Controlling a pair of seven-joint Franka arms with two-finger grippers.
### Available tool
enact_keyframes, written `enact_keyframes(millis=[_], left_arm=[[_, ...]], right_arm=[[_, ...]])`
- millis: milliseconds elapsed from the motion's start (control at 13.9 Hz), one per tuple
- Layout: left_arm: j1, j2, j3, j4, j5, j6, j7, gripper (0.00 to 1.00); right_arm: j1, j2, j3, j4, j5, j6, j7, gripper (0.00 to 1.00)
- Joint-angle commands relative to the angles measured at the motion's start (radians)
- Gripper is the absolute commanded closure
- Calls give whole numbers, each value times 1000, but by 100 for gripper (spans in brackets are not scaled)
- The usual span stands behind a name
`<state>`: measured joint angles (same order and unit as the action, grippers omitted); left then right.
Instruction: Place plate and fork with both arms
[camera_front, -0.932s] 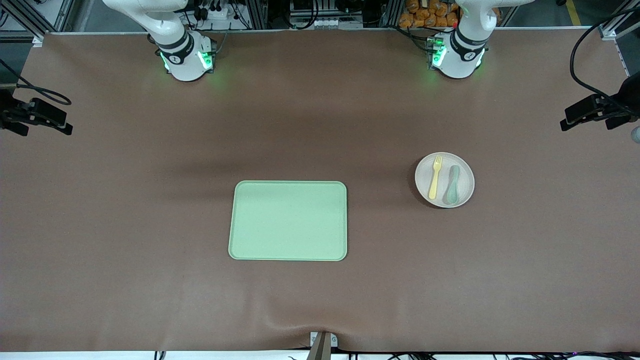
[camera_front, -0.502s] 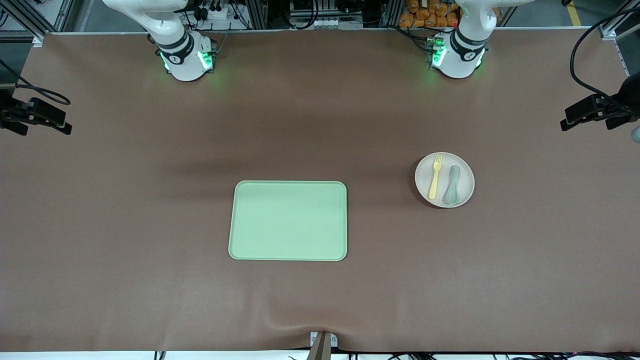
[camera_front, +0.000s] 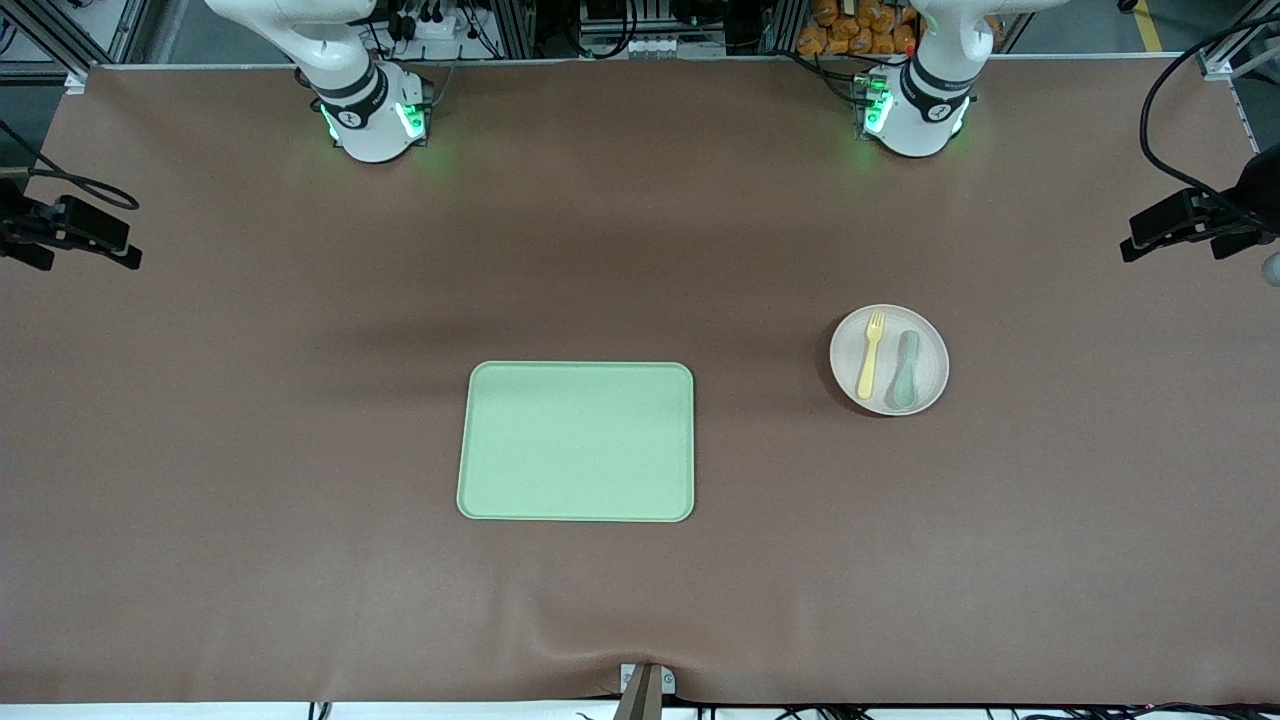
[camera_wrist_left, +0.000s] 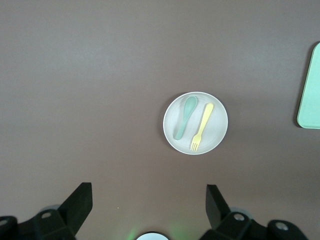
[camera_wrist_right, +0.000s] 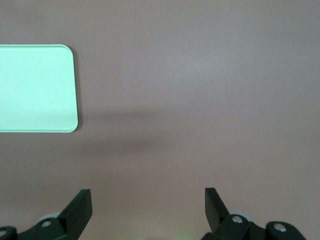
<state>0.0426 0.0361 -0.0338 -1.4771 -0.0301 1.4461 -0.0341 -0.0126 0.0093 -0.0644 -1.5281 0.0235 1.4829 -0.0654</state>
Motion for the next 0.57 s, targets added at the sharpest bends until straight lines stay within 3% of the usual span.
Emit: enact_keyframes(millis=[0,502], left_arm=[[11,1,-5,0,-10,-7,13,0],[8,134,-1,6,-7,39,2,0]], right_arm=[[-12,-6,5,3,3,0,-7,0],[-10,-8,5,3,4,-7,-5,0]])
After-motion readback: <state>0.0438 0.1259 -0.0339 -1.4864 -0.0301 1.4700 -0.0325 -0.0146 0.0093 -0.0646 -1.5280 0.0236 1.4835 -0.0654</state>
